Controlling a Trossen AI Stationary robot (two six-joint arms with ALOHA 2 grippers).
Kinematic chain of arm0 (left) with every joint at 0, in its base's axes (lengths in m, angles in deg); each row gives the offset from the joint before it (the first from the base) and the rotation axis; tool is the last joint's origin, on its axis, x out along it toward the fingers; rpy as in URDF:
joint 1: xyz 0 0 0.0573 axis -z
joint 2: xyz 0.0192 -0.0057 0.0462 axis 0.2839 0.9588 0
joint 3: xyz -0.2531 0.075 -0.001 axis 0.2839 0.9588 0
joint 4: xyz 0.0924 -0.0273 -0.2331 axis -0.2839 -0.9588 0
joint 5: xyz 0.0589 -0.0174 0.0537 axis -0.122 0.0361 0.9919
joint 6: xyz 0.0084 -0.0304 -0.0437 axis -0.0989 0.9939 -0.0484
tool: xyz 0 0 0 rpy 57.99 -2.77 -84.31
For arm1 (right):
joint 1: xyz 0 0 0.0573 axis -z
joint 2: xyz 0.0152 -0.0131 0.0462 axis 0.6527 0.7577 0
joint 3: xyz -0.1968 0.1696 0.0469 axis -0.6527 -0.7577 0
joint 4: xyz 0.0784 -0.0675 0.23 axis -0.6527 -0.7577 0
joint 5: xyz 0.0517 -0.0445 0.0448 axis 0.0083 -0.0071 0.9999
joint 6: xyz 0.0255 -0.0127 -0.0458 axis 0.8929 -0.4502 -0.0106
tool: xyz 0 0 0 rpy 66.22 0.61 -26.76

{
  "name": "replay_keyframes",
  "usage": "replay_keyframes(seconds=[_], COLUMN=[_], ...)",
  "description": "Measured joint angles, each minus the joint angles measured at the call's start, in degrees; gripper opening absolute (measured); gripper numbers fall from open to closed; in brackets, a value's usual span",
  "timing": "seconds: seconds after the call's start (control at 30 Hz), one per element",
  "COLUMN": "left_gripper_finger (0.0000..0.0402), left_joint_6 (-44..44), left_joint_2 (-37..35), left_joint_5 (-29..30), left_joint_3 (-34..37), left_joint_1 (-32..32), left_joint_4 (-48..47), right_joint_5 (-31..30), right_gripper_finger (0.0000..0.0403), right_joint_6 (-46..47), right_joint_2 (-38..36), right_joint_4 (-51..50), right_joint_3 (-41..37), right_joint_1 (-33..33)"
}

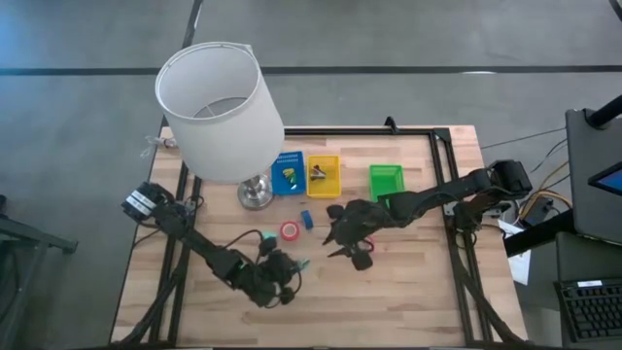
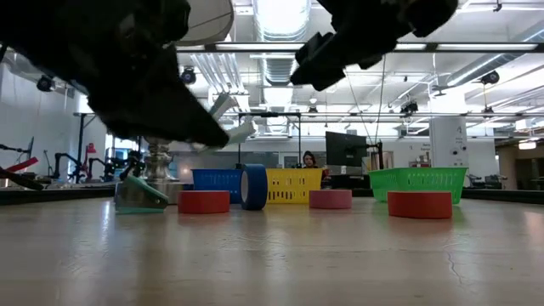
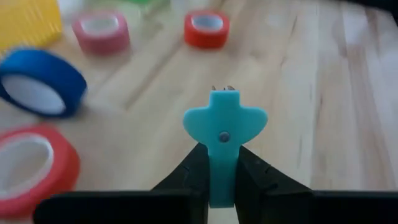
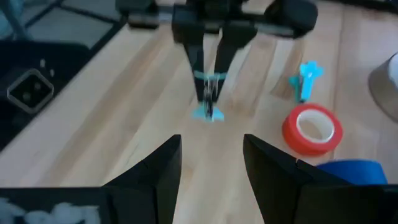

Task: Pick and place Stapler, Stapler remover, tape
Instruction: Put the bottom blue staple remover into the yellow bin

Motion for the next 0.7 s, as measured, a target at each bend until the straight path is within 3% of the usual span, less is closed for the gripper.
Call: replay_keyframes(seconds=[0.3, 0.5, 0.7], left_gripper_finger=[0.0045, 0.0046, 0.0045], left_joint_6=[-12.9, -20.0, -21.5], left_joint_2=[0.0, 0.0, 0.0], left_joint_5=[10.1, 9.9, 7.7], left_joint_3=[-3.0, -6.0, -6.7], left_joint_1=[-1.7, -3.2, -4.5], left_joint_4=[3.6, 3.7, 3.6], right_joint_5=[-0.3, -3.1, -4.9], right_gripper_finger=[0.0169, 0.0169, 0.0169], right_joint_6=[1.9, 1.9, 1.9], right_joint_2=[0.0, 0.0, 0.0], right_joint_4=[4.1, 4.3, 4.1], right_joint_3=[-1.1, -1.1, -1.1], right_joint_1=[0.0, 0.0, 0.0])
